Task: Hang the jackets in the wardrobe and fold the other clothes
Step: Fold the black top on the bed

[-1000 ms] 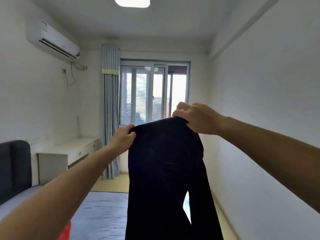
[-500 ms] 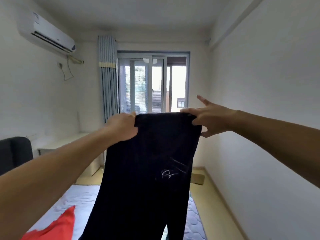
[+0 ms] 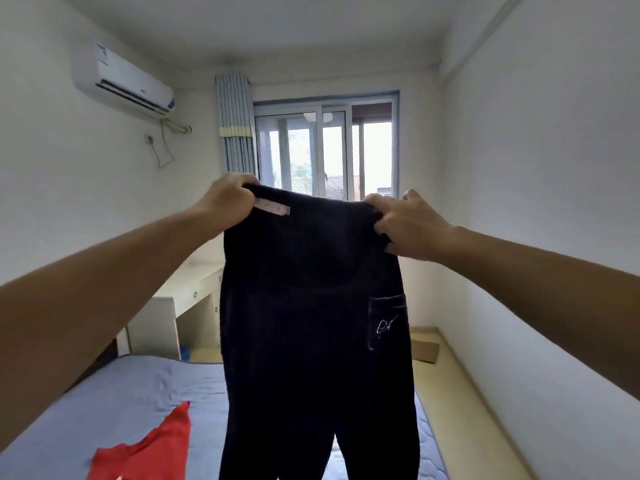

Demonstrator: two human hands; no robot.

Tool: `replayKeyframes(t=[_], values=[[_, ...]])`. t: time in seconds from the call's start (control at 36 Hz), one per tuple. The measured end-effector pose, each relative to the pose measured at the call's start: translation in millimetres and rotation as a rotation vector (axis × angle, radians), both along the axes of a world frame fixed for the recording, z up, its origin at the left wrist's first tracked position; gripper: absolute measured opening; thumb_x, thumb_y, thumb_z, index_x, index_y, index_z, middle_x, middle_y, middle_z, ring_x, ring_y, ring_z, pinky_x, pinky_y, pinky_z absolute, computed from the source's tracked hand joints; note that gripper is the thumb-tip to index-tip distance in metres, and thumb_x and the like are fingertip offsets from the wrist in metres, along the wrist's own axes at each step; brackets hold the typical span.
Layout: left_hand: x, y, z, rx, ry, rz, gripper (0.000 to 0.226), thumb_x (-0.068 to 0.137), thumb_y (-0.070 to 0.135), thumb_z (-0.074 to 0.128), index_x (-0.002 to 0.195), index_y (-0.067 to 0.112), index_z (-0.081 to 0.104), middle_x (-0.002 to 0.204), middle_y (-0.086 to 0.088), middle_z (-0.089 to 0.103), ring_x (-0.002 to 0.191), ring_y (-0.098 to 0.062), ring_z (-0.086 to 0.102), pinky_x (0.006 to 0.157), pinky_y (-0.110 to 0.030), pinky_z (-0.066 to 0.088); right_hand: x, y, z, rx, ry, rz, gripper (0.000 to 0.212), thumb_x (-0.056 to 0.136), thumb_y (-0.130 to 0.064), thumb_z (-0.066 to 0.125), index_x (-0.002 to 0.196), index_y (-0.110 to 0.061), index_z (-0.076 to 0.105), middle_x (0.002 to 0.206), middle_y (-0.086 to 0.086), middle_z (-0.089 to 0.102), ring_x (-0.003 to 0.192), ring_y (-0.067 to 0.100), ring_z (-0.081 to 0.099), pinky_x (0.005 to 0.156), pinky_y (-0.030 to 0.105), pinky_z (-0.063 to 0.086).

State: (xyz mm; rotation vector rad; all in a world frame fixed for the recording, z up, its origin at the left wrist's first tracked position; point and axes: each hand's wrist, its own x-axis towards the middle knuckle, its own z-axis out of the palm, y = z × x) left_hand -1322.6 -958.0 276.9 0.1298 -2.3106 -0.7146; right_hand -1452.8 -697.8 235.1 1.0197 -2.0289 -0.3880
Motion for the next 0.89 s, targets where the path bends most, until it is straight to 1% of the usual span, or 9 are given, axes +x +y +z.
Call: replayKeyframes(t=[0.11, 0.22, 0.31, 0.36, 0.44, 0.53, 0.67, 0.81, 0.89], values=[[20.4, -30.9, 3.8, -0.553, -0.102, 0.169, 0.016, 0.086, 0.001, 0.046, 0.090, 0.010, 0.059, 0.079, -0.006, 0.057, 0.072, -0.021, 0.054, 0.058, -0.032, 0.042, 2.4, 20.6, -2.7, 0.021, 0.133, 0.050, 0.016, 0.085, -0.031, 0.058, 0.093, -0.026, 0.071, 0.148, 0.001, 0.034, 0.127, 0.014, 0.044, 0.094, 0.037, 0.030], [31.2, -41.5, -2.7, -0.780, -0.143, 0.224, 0.015, 0.091, 0.003, 0.045, 0.081, 0.013, 0.051, 0.071, -0.004, 0.056, 0.060, -0.020, 0.053, 0.056, -0.032, 0.043, 10.8, 34.1, -5.2, 0.085, 0.269, 0.089, 0.010, 0.078, -0.033, 0.068, 0.080, -0.023, 0.072, 0.140, 0.006, 0.050, 0.116, 0.018, 0.058, 0.090, 0.040, 0.030], [34.3, -46.7, -6.4, -0.667, -0.278, 0.330, 0.014, 0.089, 0.004, 0.049, 0.079, 0.012, 0.056, 0.077, -0.007, 0.061, 0.069, -0.023, 0.057, 0.062, -0.033, 0.048, 15.4, 39.5, -1.1, -0.051, 0.227, 0.141, 0.015, 0.074, -0.029, 0.073, 0.076, -0.015, 0.071, 0.131, 0.011, 0.057, 0.121, 0.028, 0.054, 0.094, 0.045, 0.033], [35.4, -48.4, -11.3, -0.333, -0.362, 0.345, 0.014, 0.090, 0.008, 0.050, 0.084, 0.009, 0.062, 0.077, -0.009, 0.064, 0.068, -0.022, 0.060, 0.060, -0.029, 0.049, 17.8, 42.0, 0.0, -0.191, 0.051, 0.186, 0.014, 0.076, -0.022, 0.072, 0.080, -0.009, 0.069, 0.115, 0.011, 0.064, 0.106, 0.029, 0.060, 0.084, 0.038, 0.043], [33.1, -31.7, -21.7, 0.349, -0.307, 0.149, 0.015, 0.094, 0.008, 0.045, 0.086, 0.004, 0.058, 0.076, -0.012, 0.062, 0.065, -0.023, 0.059, 0.056, -0.030, 0.051, 23.9, 38.9, -6.1, -0.471, -0.412, 0.308, 0.012, 0.081, -0.010, 0.067, 0.073, -0.013, 0.058, 0.072, -0.003, 0.059, 0.066, 0.013, 0.056, 0.062, 0.025, 0.039], [33.9, -16.8, -31.2, 0.647, -0.228, 0.041, 0.015, 0.096, 0.008, 0.042, 0.091, 0.006, 0.056, 0.081, -0.010, 0.062, 0.068, -0.021, 0.059, 0.051, -0.028, 0.054, 28.8, 34.6, -14.3, -0.788, -0.771, 0.423, 0.023, 0.085, -0.004, 0.060, 0.070, -0.021, 0.054, 0.065, -0.005, 0.054, 0.062, 0.008, 0.051, 0.059, 0.020, 0.041], [36.2, -19.6, -39.1, 0.466, -0.164, 0.045, 0.025, 0.093, 0.021, 0.046, 0.099, 0.003, 0.063, 0.094, -0.015, 0.065, 0.083, -0.028, 0.061, 0.075, -0.034, 0.049, 30.7, 37.7, -28.6, -1.063, -1.111, 0.485, 0.021, 0.096, -0.005, 0.042, 0.090, -0.023, 0.050, 0.082, 0.003, 0.054, 0.074, 0.017, 0.053, 0.058, 0.024, 0.045], [52.0, -25.8, -37.3, -0.031, -0.192, 0.040, 0.020, 0.096, 0.023, 0.049, 0.088, 0.020, 0.067, 0.084, 0.001, 0.066, 0.079, -0.014, 0.059, 0.065, -0.026, 0.042, 32.1, 48.2, -29.7, -0.895, -1.037, 0.305, 0.025, 0.099, -0.005, 0.042, 0.121, -0.016, 0.050, 0.102, 0.003, 0.056, 0.096, 0.022, 0.056, 0.079, 0.028, 0.052], [58.5, -30.0, -34.1, 0.040, -0.183, 0.013, 0.018, 0.096, 0.018, 0.050, 0.091, 0.019, 0.067, 0.087, -0.001, 0.067, 0.082, -0.018, 0.060, 0.070, -0.027, 0.046, 36.3, 50.3, -27.8, -0.830, -1.026, 0.258, 0.023, 0.101, -0.011, 0.044, 0.118, -0.006, 0.060, 0.099, 0.004, 0.062, 0.100, 0.027, 0.059, 0.093, 0.040, 0.050]])
